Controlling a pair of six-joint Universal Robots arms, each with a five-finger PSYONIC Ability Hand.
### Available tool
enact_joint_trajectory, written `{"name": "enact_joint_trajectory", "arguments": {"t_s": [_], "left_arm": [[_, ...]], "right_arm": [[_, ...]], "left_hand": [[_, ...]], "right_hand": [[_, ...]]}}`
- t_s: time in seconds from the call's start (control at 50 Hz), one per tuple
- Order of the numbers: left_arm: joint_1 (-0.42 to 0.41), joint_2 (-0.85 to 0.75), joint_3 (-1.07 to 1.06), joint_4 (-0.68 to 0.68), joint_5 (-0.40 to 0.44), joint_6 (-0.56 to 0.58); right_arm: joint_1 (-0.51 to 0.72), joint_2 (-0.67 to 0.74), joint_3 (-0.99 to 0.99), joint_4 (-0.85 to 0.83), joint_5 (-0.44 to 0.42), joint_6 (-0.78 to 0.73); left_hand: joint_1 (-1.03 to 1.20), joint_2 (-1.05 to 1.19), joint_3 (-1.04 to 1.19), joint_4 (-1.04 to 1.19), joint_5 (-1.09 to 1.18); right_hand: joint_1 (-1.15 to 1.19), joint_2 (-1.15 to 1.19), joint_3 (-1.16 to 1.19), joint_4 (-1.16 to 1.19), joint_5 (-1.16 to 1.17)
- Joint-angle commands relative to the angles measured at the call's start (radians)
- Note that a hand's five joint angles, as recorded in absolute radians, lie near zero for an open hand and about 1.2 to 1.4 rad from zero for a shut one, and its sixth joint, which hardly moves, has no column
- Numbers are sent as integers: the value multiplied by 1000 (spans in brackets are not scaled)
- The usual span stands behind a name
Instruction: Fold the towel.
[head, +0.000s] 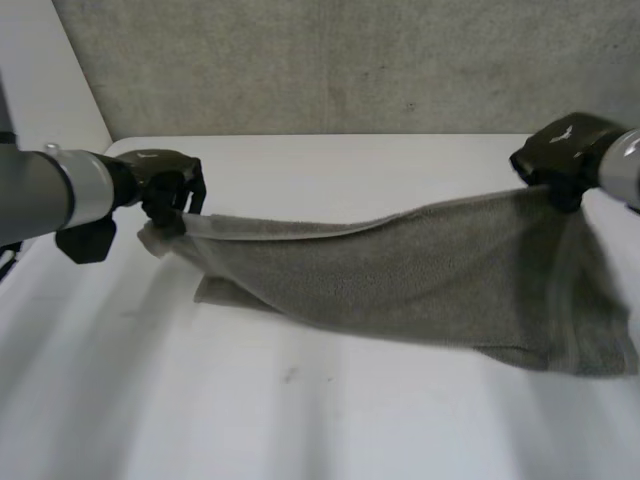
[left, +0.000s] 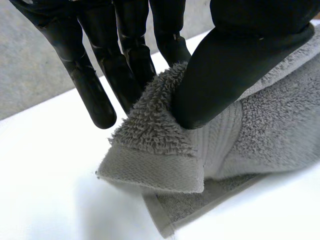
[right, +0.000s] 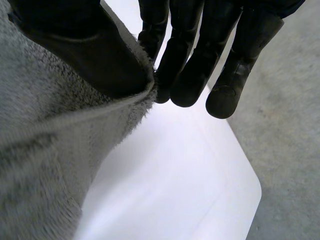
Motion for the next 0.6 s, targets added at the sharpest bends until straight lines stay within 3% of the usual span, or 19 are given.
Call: {"name": "enact_joint_trajectory", "arguments": {"t_s": [0.02,0.1,0.14,0.26,0.3,0.38,0.46,0.6], "left_arm": [[-20,-208,327,29,-2,-22],[-25,-271,527,82,-12,-51],[-26,-296,692,183,-38,-74],[-28,-268,787,357,-105,-132],[-28,-220,768,424,-124,-181],[-28,-198,730,435,-119,-224],[-28,-193,647,405,-119,-252],[-28,-184,432,334,-113,-241]], "right_arm": [[34,241,-327,-111,112,-15],[36,303,-526,-220,129,8],[41,312,-659,-363,133,84],[38,249,-716,-539,125,230],[39,192,-704,-590,122,294],[39,158,-652,-574,91,309],[39,132,-513,-489,-17,304],[30,134,-271,-426,-87,227]], "left_hand": [[209,179,179,177,190],[209,179,179,177,190],[209,179,179,177,190],[209,179,179,177,190],[209,179,179,177,190],[209,179,179,177,190],[209,179,179,177,190],[209,179,179,177,190]], "right_hand": [[55,63,61,54,51],[55,63,61,54,51],[55,63,61,54,51],[55,63,61,54,51],[55,63,61,54,51],[55,63,61,54,51],[55,63,61,54,51],[55,63,61,54,51]]}}
